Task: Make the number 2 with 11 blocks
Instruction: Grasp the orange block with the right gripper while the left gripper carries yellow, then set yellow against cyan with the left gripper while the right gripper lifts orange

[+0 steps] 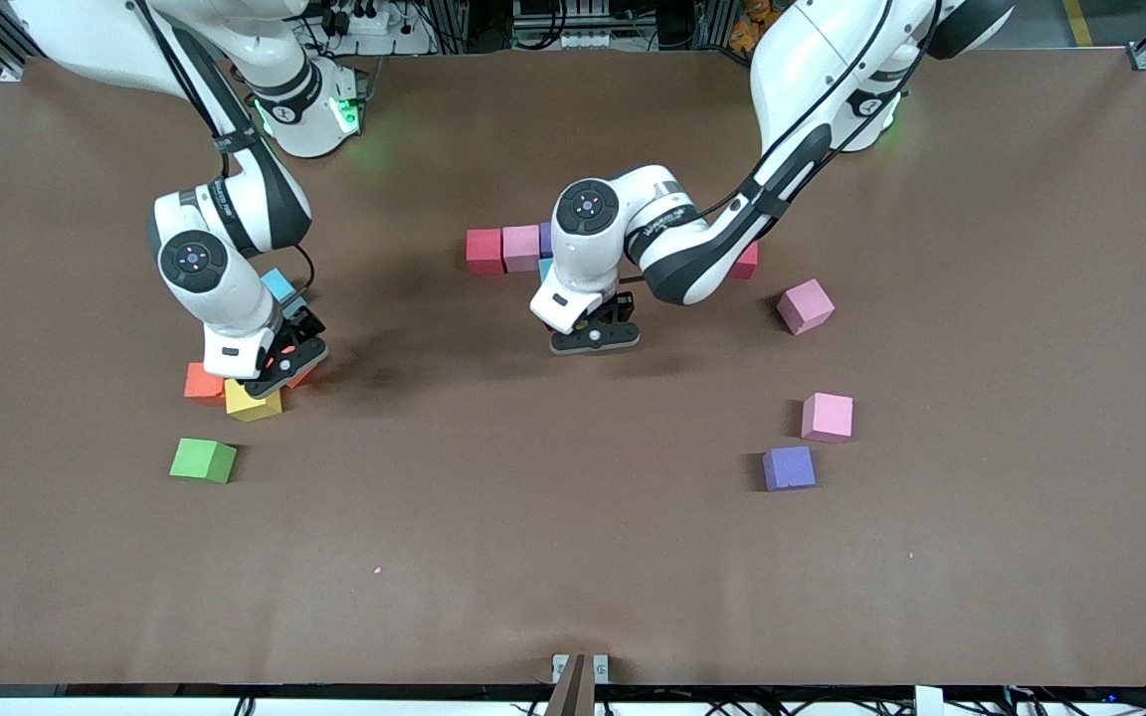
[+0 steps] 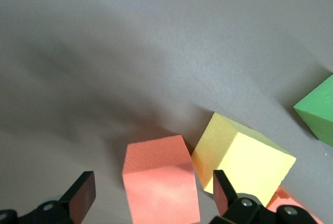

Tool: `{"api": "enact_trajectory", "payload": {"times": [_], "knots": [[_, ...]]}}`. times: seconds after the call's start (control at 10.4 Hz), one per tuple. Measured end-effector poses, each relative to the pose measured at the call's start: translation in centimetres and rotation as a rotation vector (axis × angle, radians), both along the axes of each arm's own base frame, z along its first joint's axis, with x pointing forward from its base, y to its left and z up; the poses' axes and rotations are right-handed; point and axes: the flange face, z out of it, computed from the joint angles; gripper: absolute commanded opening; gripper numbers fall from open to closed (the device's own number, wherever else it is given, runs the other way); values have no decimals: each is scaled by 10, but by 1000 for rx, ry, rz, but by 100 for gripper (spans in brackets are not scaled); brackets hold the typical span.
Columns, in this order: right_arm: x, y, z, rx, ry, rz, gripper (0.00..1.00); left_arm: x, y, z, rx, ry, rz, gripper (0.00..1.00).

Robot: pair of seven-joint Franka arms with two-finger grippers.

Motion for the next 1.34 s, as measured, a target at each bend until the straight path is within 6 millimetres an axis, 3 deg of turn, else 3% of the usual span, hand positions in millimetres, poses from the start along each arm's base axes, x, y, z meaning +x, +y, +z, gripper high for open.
{"api": "enact_trajectory", "payload": {"times": [0.19, 0.48, 0.86, 1.34], "knots": [[-3, -10, -7, 9, 5, 37, 100, -2, -16, -9, -16, 9, -14, 17], [-16, -9, -20, 30, -4, 53, 100, -15, -34, -29, 5, 9, -41, 17], [-24, -9, -29, 45, -9, 92, 100, -16, -35, -32, 15, 7, -46, 17], [-20, -28, -29, 44, -18, 168, 100, -28, -40, -46, 32, 29, -71, 17]]}}
